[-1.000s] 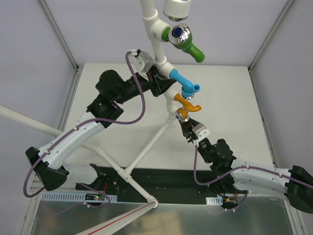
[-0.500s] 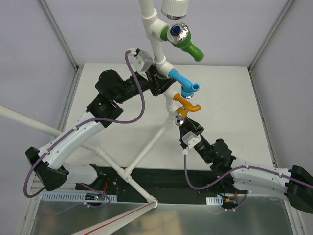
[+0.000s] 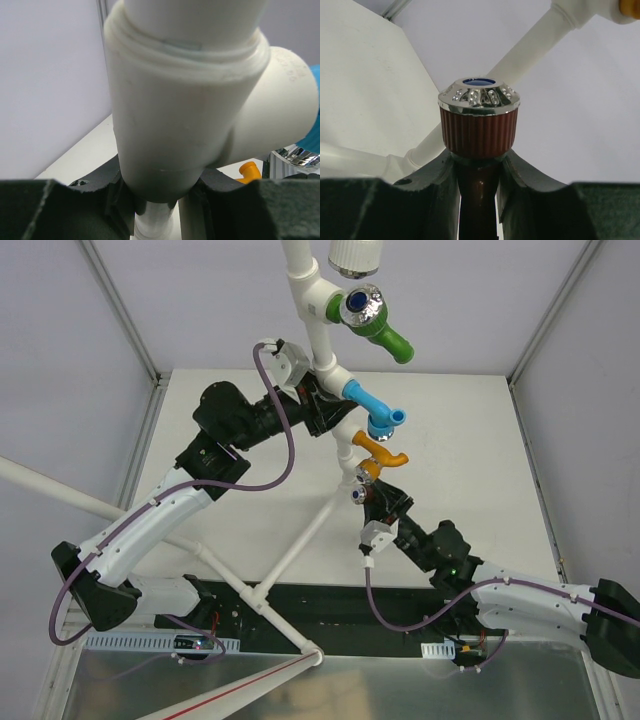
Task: Install the water faucets
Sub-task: Install the water faucet onto the adaptor.
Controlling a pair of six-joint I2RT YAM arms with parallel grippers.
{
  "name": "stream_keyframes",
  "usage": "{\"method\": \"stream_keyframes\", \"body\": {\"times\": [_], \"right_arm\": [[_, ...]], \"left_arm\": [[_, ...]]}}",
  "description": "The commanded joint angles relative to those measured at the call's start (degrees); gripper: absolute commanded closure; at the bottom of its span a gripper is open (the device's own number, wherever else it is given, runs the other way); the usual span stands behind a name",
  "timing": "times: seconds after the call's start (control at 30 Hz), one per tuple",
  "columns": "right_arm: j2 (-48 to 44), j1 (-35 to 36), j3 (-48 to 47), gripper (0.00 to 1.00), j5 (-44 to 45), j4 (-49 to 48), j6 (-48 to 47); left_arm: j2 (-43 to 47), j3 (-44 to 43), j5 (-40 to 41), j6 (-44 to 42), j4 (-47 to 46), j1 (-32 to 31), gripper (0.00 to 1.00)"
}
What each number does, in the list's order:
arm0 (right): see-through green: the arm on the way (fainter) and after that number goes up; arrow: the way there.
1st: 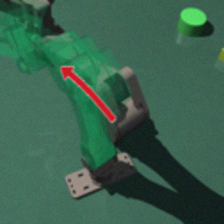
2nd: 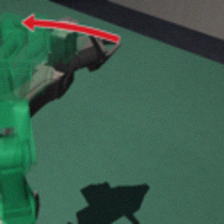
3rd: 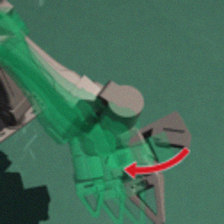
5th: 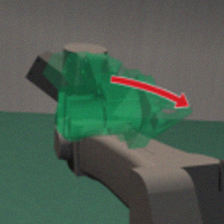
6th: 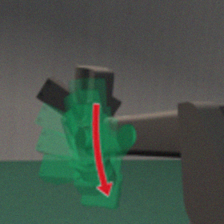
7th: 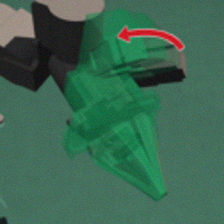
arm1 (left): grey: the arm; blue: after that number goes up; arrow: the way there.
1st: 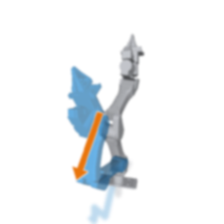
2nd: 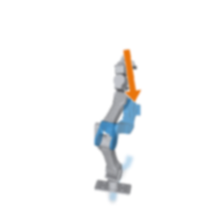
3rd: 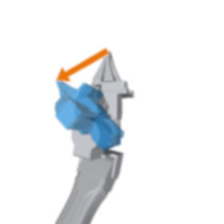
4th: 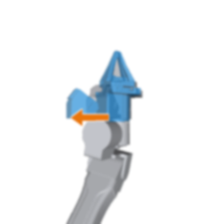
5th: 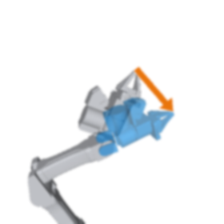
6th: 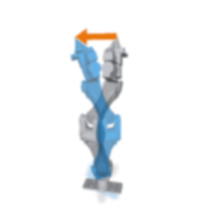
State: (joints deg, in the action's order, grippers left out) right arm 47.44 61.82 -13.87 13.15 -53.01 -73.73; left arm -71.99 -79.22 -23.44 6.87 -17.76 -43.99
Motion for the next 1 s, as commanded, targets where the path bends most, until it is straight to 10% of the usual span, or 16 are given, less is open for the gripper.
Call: {"method": "stream_keyframes", "body": {"times": [0.0, 0.4, 0.97], "right_arm": [[1.6, -0.6, -1.9, 1.0, -7.8, 4.3, 7.1], [9.0, -4.1, 3.5, 1.0, -8.1, -23.1, 38.6], [14.1, -4.2, 3.6, 1.0, 4.9, -33.0, 77.6]], "left_arm": [[5.8, -3.2, -6.2, 17.0, -11.7, -2.1, 1.0], [6.3, -3.1, -6.8, 18.2, -12.5, -1.9, 1.0], [6.5, -3.0, -6.9, 18.4, -12.7, -1.8, 1.0]]}}
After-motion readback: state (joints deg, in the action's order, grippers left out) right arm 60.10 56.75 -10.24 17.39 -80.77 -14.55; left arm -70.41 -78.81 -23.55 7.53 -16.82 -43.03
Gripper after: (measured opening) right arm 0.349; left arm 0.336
